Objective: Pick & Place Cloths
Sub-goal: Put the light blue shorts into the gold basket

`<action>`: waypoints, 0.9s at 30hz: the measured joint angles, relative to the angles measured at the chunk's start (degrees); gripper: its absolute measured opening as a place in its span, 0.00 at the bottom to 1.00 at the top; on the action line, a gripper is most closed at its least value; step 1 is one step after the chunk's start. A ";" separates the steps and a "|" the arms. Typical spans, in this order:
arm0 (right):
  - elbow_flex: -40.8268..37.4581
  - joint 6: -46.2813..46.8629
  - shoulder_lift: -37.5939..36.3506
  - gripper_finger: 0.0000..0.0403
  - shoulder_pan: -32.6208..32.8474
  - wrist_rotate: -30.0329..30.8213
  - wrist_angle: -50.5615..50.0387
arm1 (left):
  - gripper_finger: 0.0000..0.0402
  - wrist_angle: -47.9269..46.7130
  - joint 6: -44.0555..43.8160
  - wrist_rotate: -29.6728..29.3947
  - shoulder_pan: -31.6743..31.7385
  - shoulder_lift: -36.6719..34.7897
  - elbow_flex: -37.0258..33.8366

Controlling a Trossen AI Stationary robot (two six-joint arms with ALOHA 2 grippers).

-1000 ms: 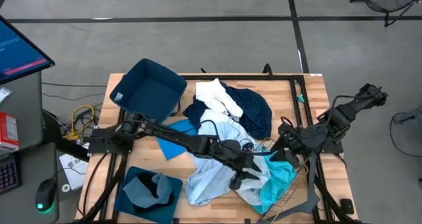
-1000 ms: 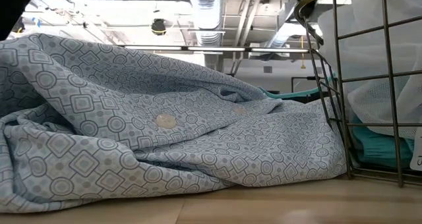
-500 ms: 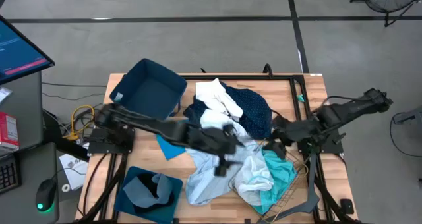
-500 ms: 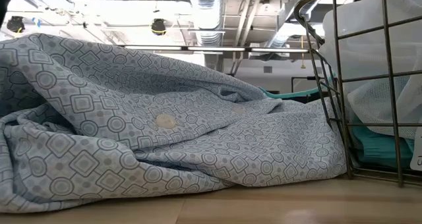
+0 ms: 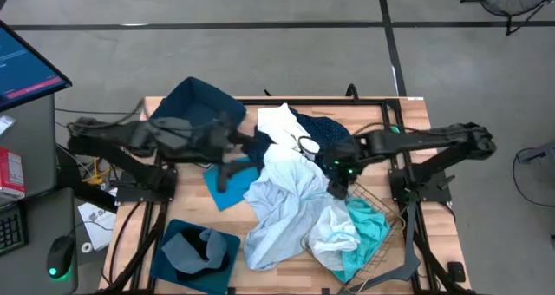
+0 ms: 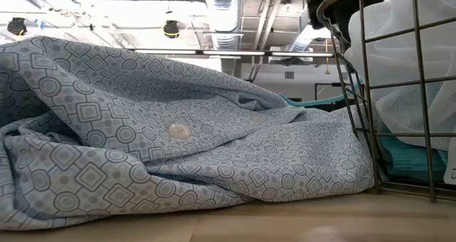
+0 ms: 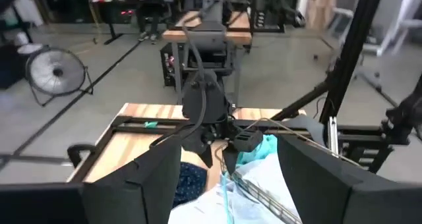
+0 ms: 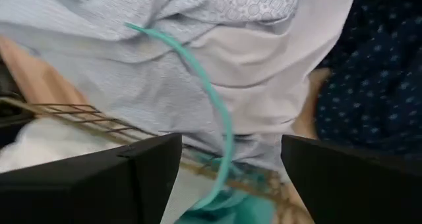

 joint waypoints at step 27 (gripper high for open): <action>5.03 -13.02 19.04 0.22 -2.32 -8.42 -4.71 | 0.55 6.51 -10.11 -0.46 -0.06 -12.35 -19.17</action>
